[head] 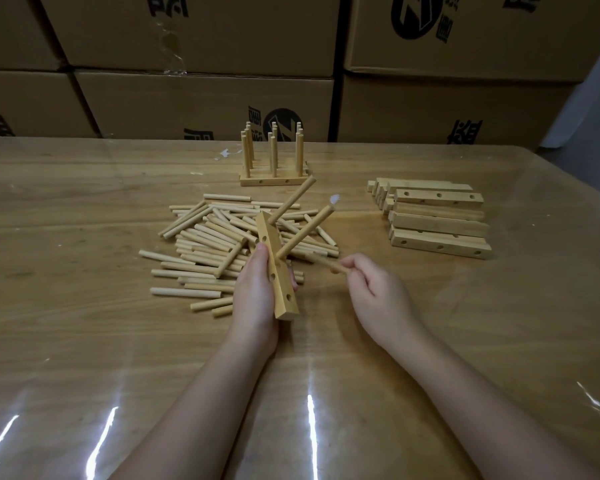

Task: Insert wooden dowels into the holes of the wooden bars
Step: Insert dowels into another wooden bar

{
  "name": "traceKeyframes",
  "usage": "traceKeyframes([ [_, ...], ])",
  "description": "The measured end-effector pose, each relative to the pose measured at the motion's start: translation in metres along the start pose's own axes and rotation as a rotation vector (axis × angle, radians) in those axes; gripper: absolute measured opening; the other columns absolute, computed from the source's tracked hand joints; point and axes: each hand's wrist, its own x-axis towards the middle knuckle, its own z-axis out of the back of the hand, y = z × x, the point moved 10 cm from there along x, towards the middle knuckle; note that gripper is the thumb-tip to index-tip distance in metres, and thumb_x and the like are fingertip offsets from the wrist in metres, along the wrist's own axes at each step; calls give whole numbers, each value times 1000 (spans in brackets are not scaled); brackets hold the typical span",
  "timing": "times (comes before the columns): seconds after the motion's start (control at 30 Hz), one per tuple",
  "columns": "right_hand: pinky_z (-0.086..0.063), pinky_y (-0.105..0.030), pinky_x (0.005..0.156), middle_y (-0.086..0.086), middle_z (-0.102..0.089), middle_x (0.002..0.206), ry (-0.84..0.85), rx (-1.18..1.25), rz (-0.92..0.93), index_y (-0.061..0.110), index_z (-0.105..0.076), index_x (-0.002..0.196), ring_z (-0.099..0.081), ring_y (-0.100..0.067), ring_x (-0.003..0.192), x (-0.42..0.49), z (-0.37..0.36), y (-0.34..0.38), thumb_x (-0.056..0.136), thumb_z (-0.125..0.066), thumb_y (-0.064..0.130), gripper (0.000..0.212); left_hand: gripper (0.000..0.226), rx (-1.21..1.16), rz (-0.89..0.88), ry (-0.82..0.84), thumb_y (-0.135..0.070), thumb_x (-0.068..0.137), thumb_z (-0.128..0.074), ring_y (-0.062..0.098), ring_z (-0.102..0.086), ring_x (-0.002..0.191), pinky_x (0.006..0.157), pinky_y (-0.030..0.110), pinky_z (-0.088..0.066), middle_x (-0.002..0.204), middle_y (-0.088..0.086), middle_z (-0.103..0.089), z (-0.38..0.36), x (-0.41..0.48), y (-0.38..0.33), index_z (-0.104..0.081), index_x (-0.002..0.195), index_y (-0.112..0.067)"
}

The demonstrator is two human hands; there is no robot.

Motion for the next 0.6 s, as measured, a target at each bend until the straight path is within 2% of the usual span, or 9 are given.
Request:
traceKeyframes([
  [0.1,-35,-10,54,28,-55,66,25,137,101,17,-67,94,-52,4,63,-2,2,15,96,-47,26,21,37,-3,12,-21,-34,101,-38,10,-50,42,40,17,-40,48,0,-54,4,2,2,-59,89,-6],
  [0.17,-39,-6,68,27,-60,79,94,192,184,20,-68,98,-56,7,81,-5,-3,27,95,-50,22,18,36,-41,26,-42,-34,100,-40,10,-50,43,40,18,-40,49,-1,-55,7,2,3,-60,85,-9],
  [0.23,-43,-14,80,18,-64,96,160,227,234,26,-66,105,-57,2,95,-7,-9,36,93,-52,20,20,34,-88,33,-60,-33,100,-41,9,-50,43,41,19,-40,49,-2,-56,10,2,3,-61,81,-12],
  [0.27,-44,-20,83,15,-63,97,184,223,249,29,-65,106,-56,-1,97,-8,-12,39,93,-52,20,21,34,-114,33,-59,-33,100,-41,10,-50,43,43,22,-40,50,-2,-55,10,2,2,-61,81,-13],
  [0.33,-43,-27,85,20,-59,92,200,187,267,32,-63,105,-52,-3,94,-9,-16,42,91,-52,20,21,34,-157,31,-52,-34,100,-40,12,-48,44,48,26,-37,50,0,-52,9,3,1,-60,84,-12],
  [0.43,-43,-31,84,23,-57,89,201,191,257,28,-65,103,-50,-5,94,-10,-17,42,90,-57,19,18,35,-167,12,-61,-35,100,-40,13,-47,44,51,28,-37,48,1,-51,10,5,0,-59,81,-12],
  [0.6,-46,-27,80,19,-59,94,224,241,239,31,-65,101,-52,-6,98,-12,-20,41,87,-62,16,20,34,-129,-14,-82,-37,100,-40,11,-49,43,46,23,-42,49,-2,-53,13,4,-2,-58,83,-13],
])
